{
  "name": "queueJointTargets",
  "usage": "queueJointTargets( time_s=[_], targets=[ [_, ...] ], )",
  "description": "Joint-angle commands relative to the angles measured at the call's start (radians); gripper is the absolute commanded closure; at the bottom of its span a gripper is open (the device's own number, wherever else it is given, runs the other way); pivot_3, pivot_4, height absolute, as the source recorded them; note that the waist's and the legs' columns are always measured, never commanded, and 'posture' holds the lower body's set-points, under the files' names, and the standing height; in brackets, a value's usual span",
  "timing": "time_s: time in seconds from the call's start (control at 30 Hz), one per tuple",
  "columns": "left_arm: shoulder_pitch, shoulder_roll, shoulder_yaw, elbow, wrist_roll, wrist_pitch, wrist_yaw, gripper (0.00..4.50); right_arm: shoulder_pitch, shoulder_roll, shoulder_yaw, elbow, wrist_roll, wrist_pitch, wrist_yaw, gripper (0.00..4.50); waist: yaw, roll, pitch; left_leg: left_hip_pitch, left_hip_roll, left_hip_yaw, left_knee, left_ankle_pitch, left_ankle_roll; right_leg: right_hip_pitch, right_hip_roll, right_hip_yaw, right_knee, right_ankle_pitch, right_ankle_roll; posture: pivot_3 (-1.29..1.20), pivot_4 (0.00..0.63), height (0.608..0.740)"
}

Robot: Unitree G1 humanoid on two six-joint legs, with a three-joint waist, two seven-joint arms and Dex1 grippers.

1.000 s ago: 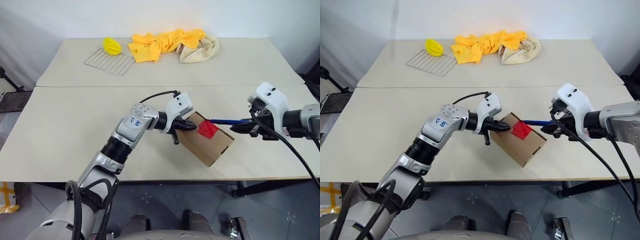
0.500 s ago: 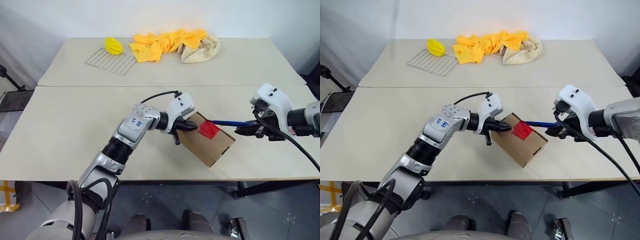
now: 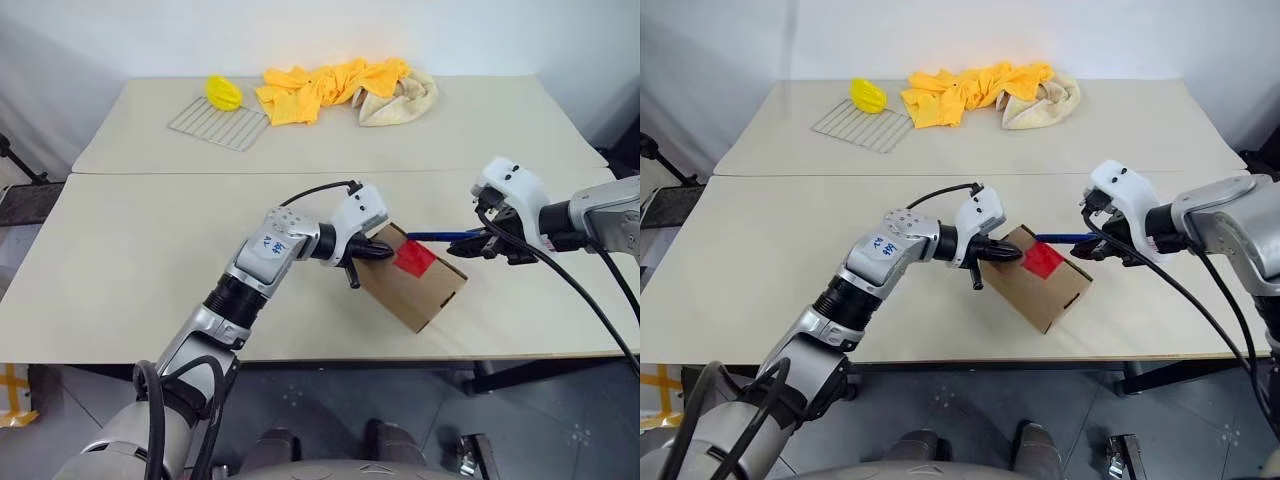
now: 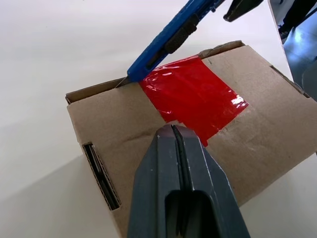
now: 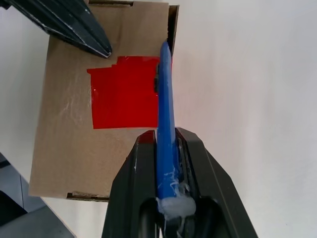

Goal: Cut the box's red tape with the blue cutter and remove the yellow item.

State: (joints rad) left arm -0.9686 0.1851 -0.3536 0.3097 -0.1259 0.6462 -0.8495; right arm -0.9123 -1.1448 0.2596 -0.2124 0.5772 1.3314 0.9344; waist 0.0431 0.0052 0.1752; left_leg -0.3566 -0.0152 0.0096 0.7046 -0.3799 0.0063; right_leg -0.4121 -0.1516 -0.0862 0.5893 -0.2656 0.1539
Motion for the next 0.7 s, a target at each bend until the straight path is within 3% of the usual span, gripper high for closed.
queueJointTargets(
  time_s=[0.03, 0.4, 0.7],
  targets=[
    [0.017, -0.002, -0.017, 0.039, 0.033, 0.011, 0.019, 4.50, -0.013, -0.054, 0.039, -0.041, 0.003, -0.003, 0.089, 4.34, 0.003, 0.000, 0.000, 0.000, 0.000, 0.000, 0.000, 0.000, 0.000, 0.000, 0.000, 0.000, 0.000, 0.000, 0.000, 0.00, 0.150, 0.740],
    [0.023, -0.014, -0.012, 0.042, 0.039, 0.010, 0.045, 4.50, -0.025, -0.173, 0.127, -0.069, -0.069, -0.054, 0.262, 4.34, 0.010, 0.000, 0.000, 0.000, 0.000, 0.000, 0.000, 0.000, 0.000, 0.000, 0.000, 0.000, 0.000, 0.000, 0.000, 0.00, 0.150, 0.740],
    [0.031, -0.011, -0.012, 0.039, 0.040, 0.009, 0.061, 4.50, 0.019, -0.292, 0.110, -0.102, -0.111, -0.115, 0.400, 4.34, 0.009, 0.000, 0.000, 0.000, 0.000, 0.000, 0.000, 0.000, 0.000, 0.000, 0.000, 0.000, -0.001, 0.000, 0.000, 0.00, 0.150, 0.740]
  ],
)
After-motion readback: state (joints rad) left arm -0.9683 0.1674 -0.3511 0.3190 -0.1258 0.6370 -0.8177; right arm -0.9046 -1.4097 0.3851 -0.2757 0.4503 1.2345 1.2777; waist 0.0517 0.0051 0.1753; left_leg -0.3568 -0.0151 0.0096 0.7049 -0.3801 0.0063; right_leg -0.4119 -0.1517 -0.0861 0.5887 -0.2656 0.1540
